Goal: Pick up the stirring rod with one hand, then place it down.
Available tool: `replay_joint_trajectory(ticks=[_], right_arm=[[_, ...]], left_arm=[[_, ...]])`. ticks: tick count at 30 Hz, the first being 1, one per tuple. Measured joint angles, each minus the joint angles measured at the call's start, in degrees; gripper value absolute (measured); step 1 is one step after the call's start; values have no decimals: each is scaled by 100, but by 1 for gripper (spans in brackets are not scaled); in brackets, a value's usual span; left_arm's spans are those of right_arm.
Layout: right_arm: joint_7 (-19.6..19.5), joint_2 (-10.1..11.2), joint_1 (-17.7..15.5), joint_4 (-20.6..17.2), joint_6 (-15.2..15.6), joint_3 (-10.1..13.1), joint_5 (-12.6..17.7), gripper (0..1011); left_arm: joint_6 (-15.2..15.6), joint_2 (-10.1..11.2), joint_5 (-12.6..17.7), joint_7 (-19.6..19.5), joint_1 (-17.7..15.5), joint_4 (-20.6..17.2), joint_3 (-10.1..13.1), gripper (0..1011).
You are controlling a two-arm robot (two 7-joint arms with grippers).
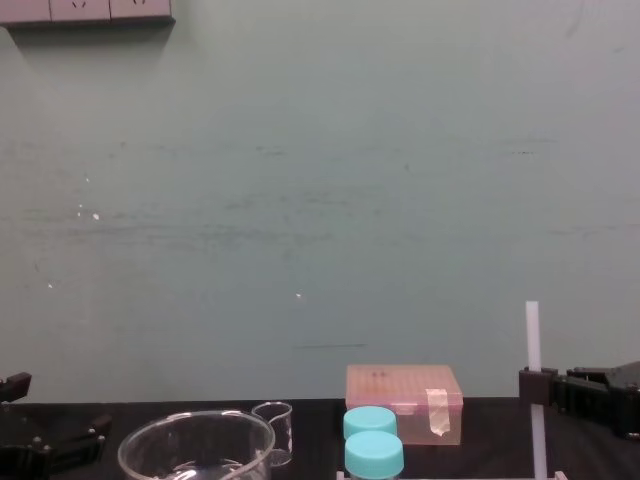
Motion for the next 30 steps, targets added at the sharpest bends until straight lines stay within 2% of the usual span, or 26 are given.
replay_joint_trajectory(ticks=[11,18,19,23,26,27,30], right_arm=[[0,2,2,0,-11,-1,-1,85],[0,3,4,0,-14,-2,-3,282],[0,3,4,0,-15,-2,-3,341],[0,3,4,0,-16,-2,-4,421],[0,2,4,0,-18,-2,-4,563],[0,3,4,0,-19,-2,-4,563],[0,3,4,-1,-20,-2,-4,658]], left_arm=[[0,0,0,0,0,0,0,1005],[0,0,0,0,0,0,0,1005],[0,0,0,0,0,0,0,1005],[0,0,0,0,0,0,0,1005],[0,0,0,0,0,0,0,1005],[0,0,0,0,0,0,0,1005],[0,-1,0,0,0,0,0,1005]])
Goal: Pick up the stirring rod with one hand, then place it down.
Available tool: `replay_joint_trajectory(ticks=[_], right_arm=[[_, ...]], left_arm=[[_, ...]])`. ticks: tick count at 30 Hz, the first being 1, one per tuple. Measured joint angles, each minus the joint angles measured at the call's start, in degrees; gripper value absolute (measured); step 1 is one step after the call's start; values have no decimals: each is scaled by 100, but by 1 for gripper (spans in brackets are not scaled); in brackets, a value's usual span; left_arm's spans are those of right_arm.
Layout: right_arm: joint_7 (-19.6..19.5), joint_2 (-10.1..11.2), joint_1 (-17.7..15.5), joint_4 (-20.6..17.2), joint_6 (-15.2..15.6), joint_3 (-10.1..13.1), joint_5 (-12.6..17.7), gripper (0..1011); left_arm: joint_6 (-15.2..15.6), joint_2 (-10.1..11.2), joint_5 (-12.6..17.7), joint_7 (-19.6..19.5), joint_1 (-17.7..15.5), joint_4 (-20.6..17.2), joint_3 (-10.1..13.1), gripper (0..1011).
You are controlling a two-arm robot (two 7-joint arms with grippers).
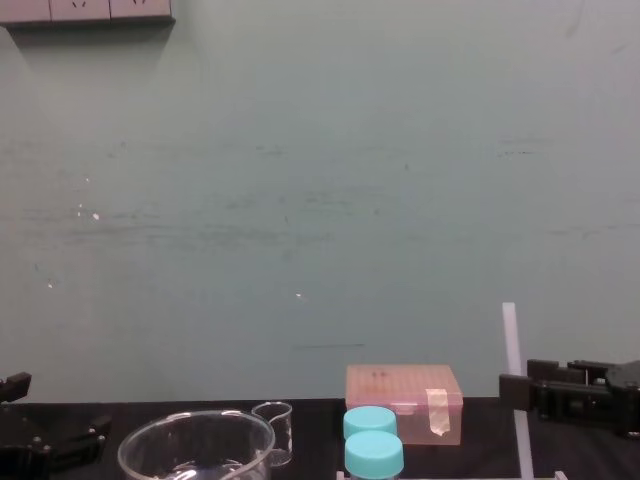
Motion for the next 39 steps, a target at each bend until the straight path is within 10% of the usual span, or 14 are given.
replay_joint_trajectory(ticks=[12,24,33,39], right_arm=[[0,0,0,0,-2,0,0,1002],[158,-7,20,7,-128,21,58,1000],[1230,-185,405,-37,-608,278,918,1002],[522,-242,595,-309,-697,480,886,1002]], left_arm=[[0,0,0,0,0,0,0,1005],[0,0,0,0,0,0,0,1005],[0,0,0,0,0,0,0,1005],[0,0,0,0,0,0,0,1005]])
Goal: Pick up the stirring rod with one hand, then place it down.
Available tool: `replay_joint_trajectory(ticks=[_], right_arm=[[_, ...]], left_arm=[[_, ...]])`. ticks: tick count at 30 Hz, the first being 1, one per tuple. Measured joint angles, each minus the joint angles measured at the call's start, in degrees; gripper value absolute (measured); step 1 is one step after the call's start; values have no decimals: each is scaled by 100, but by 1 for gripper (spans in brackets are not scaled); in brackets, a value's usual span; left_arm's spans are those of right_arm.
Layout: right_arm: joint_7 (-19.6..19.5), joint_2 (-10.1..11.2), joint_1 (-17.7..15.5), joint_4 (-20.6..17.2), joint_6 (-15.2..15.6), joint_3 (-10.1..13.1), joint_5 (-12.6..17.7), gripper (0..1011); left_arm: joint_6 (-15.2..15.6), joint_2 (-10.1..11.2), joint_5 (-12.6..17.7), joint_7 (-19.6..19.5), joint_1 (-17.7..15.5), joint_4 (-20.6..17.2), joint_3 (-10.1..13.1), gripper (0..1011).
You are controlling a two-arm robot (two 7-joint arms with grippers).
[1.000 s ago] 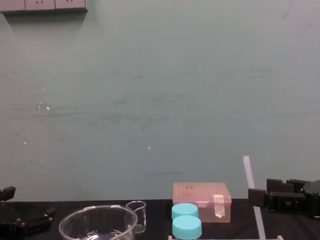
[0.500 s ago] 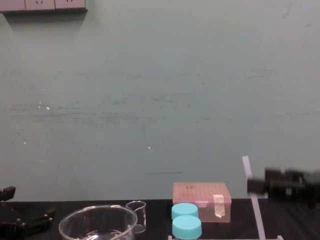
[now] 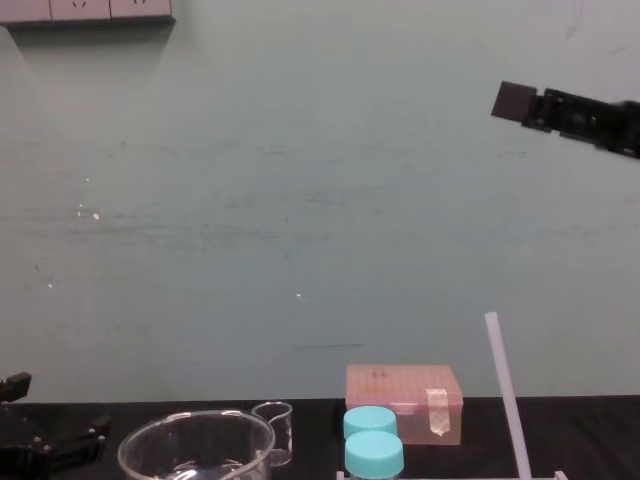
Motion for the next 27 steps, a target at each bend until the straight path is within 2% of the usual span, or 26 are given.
replay_joint_trajectory(ticks=[2,3,5,6,8,11,14,15,19,27], right_arm=[[-299,-10,4,-34,7,27,-120,1002],[-682,-40,-4,-55,39,66,-266,1002],[-1045,-107,-35,-57,63,116,-403,1002],[-1394,-197,-64,-38,66,166,-551,1002],[-1747,-311,-88,17,37,207,-711,1002],[-2425,-626,-119,305,-178,271,-1081,1000],[-2699,-849,-113,637,-380,303,-1274,1002],[-2699,-849,-113,637,-380,303,-1274,1002],[-2818,-1069,-80,1136,-579,325,-1437,1002],[-2852,-1302,-24,1676,-651,256,-1706,1002]], left_arm=[[0,0,0,0,0,0,0,1005],[0,0,0,0,0,0,1,1005],[0,0,0,0,0,0,0,1005],[0,0,0,0,0,0,0,1005],[0,0,0,0,0,0,0,1005],[0,0,0,0,0,0,0,1005],[0,0,0,0,0,0,0,1005],[0,0,0,0,0,0,0,1005],[0,0,0,0,0,0,0,1005],[0,0,0,0,0,0,0,1004]])
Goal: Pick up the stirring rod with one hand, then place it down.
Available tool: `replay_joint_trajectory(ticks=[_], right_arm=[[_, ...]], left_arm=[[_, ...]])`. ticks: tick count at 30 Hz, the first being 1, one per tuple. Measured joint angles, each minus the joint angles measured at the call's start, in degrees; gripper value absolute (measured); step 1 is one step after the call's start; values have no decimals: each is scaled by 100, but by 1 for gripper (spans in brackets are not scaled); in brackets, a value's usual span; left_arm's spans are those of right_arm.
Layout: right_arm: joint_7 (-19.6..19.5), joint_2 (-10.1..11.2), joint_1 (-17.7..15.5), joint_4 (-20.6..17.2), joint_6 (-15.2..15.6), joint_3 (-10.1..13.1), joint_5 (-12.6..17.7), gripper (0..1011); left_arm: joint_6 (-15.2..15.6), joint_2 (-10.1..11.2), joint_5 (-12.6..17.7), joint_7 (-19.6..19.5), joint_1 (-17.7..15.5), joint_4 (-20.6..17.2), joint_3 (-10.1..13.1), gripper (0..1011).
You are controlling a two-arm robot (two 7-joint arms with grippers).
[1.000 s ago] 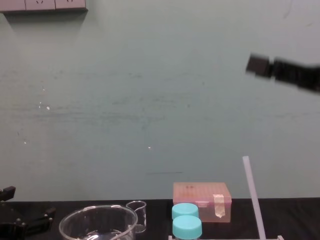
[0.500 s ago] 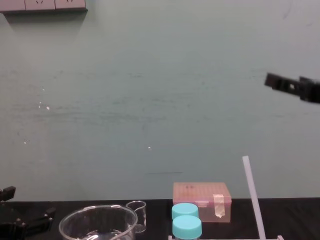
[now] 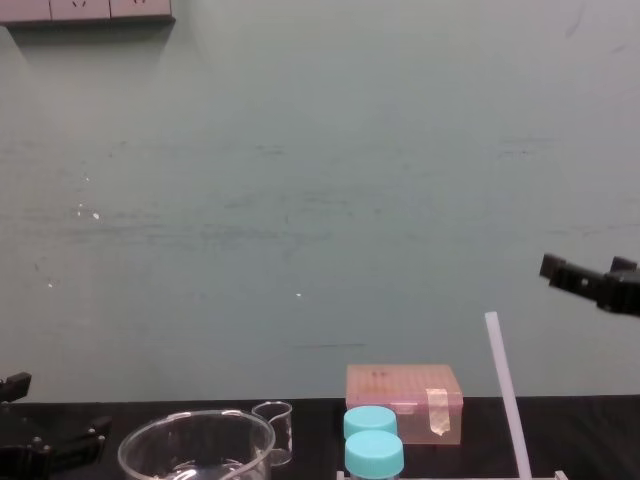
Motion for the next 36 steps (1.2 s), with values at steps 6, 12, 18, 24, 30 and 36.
replay_joint_trajectory(ticks=[6,12,18,24,30,36], right_arm=[[50,-99,4,125,161,-28,-34,1002],[185,-128,-13,84,518,0,125,1002],[172,-127,-13,90,456,-5,102,1002],[162,-124,-13,94,418,-8,79,1000],[147,-122,-13,97,397,-12,68,1002],[141,-119,-13,101,381,-15,62,1002]], left_arm=[[0,0,0,0,0,0,0,1005],[0,0,0,0,0,0,0,1005],[0,0,0,0,0,0,0,1005],[0,0,0,0,0,0,0,1004],[0,0,0,0,0,0,0,1005],[0,0,0,0,0,0,0,1005]])
